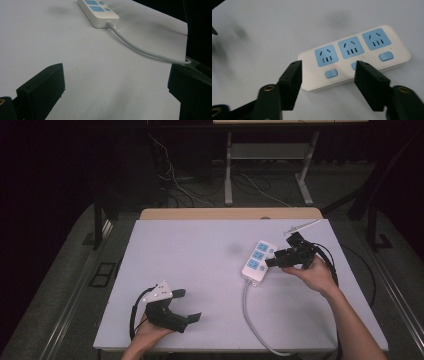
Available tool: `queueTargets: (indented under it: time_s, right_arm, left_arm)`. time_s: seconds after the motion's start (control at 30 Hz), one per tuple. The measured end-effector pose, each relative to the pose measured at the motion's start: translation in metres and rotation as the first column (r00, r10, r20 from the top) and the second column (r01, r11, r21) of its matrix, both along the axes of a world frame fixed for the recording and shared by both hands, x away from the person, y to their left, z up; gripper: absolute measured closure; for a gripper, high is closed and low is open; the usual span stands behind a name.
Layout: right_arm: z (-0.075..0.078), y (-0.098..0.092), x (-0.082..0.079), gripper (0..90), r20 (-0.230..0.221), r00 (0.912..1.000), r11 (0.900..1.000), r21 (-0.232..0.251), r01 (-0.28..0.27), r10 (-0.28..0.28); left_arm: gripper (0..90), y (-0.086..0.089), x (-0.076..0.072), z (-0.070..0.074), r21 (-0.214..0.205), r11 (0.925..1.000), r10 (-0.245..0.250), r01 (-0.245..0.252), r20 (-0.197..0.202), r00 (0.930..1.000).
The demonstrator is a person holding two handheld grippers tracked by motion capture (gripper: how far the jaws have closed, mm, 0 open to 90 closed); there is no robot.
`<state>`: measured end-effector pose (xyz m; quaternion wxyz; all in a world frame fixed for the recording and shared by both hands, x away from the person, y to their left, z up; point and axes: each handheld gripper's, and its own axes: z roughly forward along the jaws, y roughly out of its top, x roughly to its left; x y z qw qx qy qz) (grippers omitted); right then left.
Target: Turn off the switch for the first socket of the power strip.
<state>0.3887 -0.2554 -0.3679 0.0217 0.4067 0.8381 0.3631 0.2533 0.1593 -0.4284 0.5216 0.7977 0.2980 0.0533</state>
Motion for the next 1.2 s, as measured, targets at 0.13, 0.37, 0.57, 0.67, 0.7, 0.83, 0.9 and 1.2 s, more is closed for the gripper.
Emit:
queueTargets:
  time_s: [0.13,0.37,0.57,0.67,0.7,0.83,0.9,1.2]
  right_arm:
    - [-0.002,0.0,0.002,52.6,-0.009,1.0,1.0,0.004,-0.001,0.001]
    - [-0.01,0.003,0.009,71.1,-0.033,0.9993,0.9998,0.008,-0.019,0.019]
    - [-0.015,0.006,0.014,81.6,-0.04,0.9988,0.9995,0.014,-0.027,0.027]
    - [-0.018,0.008,0.016,86.8,-0.044,0.9987,0.9996,0.011,-0.025,0.025]
    - [-0.018,0.008,0.016,86.8,-0.044,0.9987,0.9996,0.011,-0.025,0.025]
    - [-0.023,0.01,0.019,89.5,-0.051,0.9984,0.9997,0.005,-0.024,0.024]
    - [-0.025,0.011,0.02,89.5,-0.055,0.9982,0.9997,0.0,-0.026,0.026]
    - [-0.032,0.011,0.025,89.5,-0.073,0.997,0.9997,0.002,-0.025,0.025]
  left_arm:
    - [0.0,0.0,0.0,0.0,0.0,1.0,0.001,-0.001,-0.001,1.0]
    - [0.0,0.0,0.001,-0.001,0.0,1.0,-0.001,0.001,0.0,1.0]
    - [0.0,0.001,0.001,-0.001,0.0,1.0,-0.001,0.001,0.001,1.0]
    - [0.0,0.001,0.001,-0.001,0.002,1.0,-0.002,0.002,0.002,1.0]
    - [0.0,0.001,0.002,-0.001,0.003,1.0,-0.004,0.004,0.001,1.0]
    - [0.0,0.001,0.002,-0.001,0.004,1.0,-0.004,0.004,0.0,1.0]
    - [0.0,0.001,0.002,-0.001,0.004,1.0,-0.005,0.005,0.0,1.0]
    - [0.0,0.001,0.002,-0.001,0.006,1.0,-0.005,0.005,0.001,1.0]
